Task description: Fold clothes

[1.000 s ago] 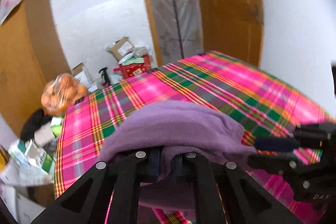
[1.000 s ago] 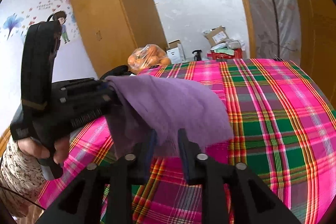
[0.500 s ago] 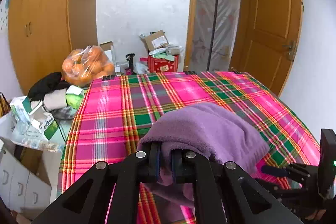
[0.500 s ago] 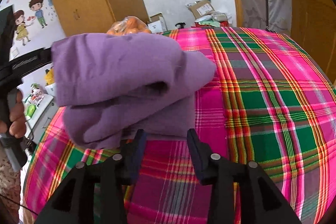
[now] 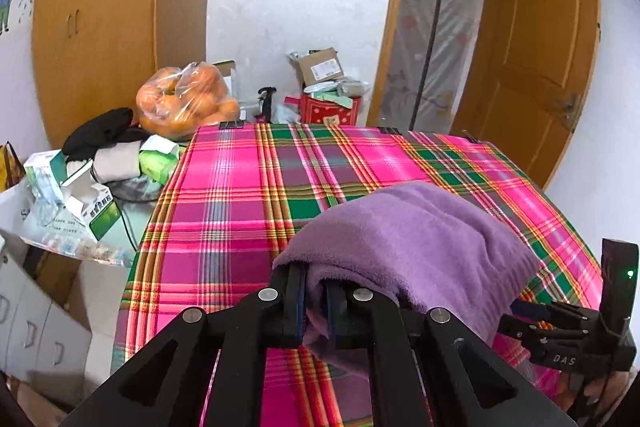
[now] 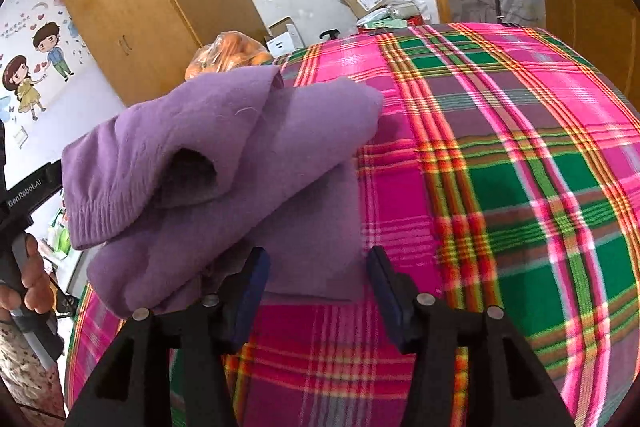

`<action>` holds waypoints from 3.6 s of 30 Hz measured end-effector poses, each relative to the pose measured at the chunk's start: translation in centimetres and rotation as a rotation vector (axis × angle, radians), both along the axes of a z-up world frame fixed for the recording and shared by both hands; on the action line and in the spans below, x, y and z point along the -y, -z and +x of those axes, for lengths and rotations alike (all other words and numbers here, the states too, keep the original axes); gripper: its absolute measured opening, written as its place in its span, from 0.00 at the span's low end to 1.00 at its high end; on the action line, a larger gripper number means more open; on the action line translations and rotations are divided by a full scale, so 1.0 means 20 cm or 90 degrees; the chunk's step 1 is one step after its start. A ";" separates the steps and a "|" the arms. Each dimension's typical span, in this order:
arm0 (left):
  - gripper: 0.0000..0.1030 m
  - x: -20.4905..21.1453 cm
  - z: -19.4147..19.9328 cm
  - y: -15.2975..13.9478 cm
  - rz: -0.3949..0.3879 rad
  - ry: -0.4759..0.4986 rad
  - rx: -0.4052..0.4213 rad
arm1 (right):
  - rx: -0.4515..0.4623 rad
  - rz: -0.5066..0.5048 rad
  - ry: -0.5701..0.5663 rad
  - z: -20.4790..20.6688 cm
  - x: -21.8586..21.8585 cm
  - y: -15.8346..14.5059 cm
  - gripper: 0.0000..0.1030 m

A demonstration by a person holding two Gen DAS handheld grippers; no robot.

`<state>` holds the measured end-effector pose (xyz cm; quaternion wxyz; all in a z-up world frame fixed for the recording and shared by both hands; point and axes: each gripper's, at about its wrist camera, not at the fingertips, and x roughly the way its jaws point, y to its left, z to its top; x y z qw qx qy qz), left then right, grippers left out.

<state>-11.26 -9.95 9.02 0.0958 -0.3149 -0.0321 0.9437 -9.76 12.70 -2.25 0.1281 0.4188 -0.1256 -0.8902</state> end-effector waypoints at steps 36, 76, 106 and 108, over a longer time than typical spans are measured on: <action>0.06 -0.10 0.22 0.02 0.055 0.057 0.026 | -0.163 0.011 0.086 0.12 -0.24 -0.37 0.10; 0.25 -0.34 0.25 0.11 0.057 0.119 0.111 | -0.085 -0.123 -0.007 -0.02 -0.19 -0.30 0.33; 0.25 0.12 0.31 0.10 0.138 -0.021 0.126 | -0.022 -0.218 -0.242 -0.22 0.66 -0.31 0.33; 0.25 0.12 0.31 0.09 0.134 -0.025 0.123 | -0.040 -0.211 -0.238 -0.19 0.62 -0.35 0.37</action>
